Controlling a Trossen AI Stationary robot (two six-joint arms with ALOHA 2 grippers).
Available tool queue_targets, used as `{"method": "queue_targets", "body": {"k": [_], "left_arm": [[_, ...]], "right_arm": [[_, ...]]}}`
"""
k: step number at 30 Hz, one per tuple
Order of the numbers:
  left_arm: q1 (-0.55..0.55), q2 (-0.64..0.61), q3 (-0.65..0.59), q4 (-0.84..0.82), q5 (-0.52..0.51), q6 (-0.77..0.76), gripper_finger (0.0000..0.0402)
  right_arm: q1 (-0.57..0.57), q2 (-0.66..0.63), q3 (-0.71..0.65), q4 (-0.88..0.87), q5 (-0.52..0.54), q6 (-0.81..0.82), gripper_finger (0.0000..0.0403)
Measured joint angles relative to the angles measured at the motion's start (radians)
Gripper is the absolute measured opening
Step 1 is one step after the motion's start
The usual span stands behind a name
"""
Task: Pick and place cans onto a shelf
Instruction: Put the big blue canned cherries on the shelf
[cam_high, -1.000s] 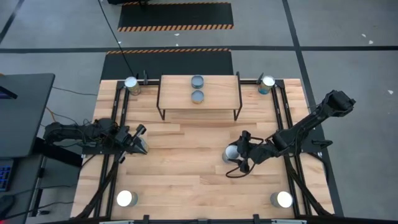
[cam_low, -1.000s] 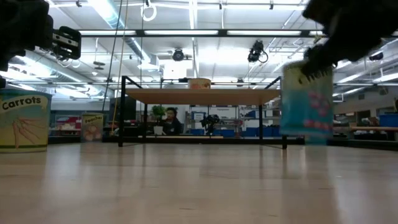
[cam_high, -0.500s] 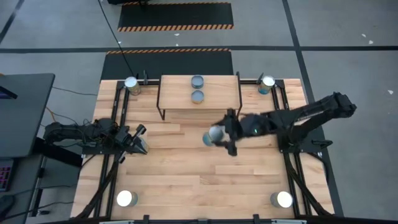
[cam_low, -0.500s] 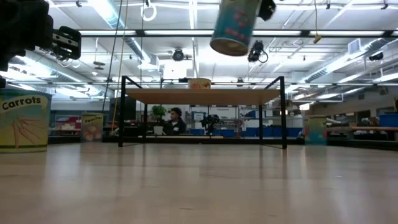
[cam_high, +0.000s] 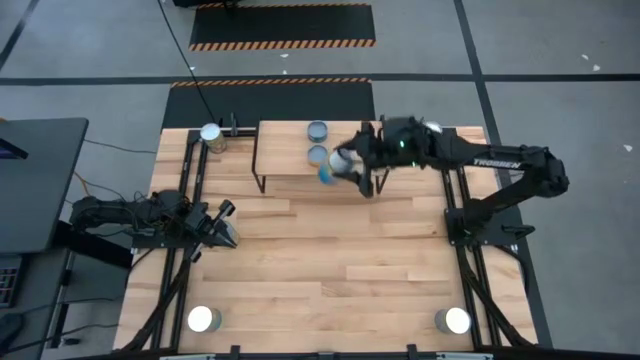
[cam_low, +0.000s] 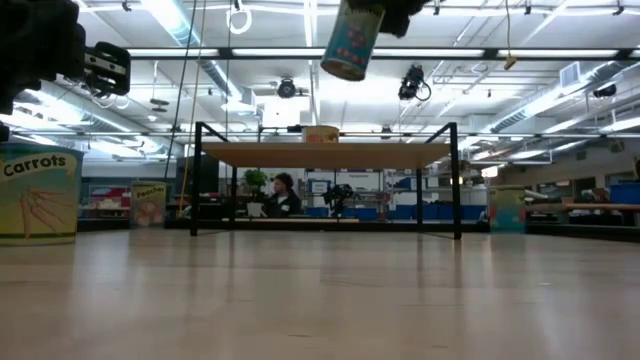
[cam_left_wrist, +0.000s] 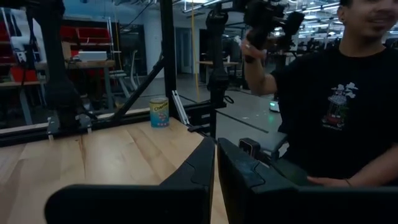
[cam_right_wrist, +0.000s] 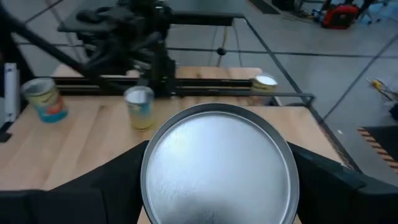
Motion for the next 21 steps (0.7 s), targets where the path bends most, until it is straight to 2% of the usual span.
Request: {"method": "queue_targets", "body": {"k": [10,21], "left_arm": [[0.000,0.000,0.000,0.000,0.000,0.000,0.0027],[0.000,0.000,0.000,0.000,0.000,0.000,0.0027]], "right_arm": [[-0.291,0.116,0.079,-0.067,-0.234,-0.056,0.0332],[-0.507,0.232,0.248,-0.301,-0.240,-0.132,0.0332]]}}
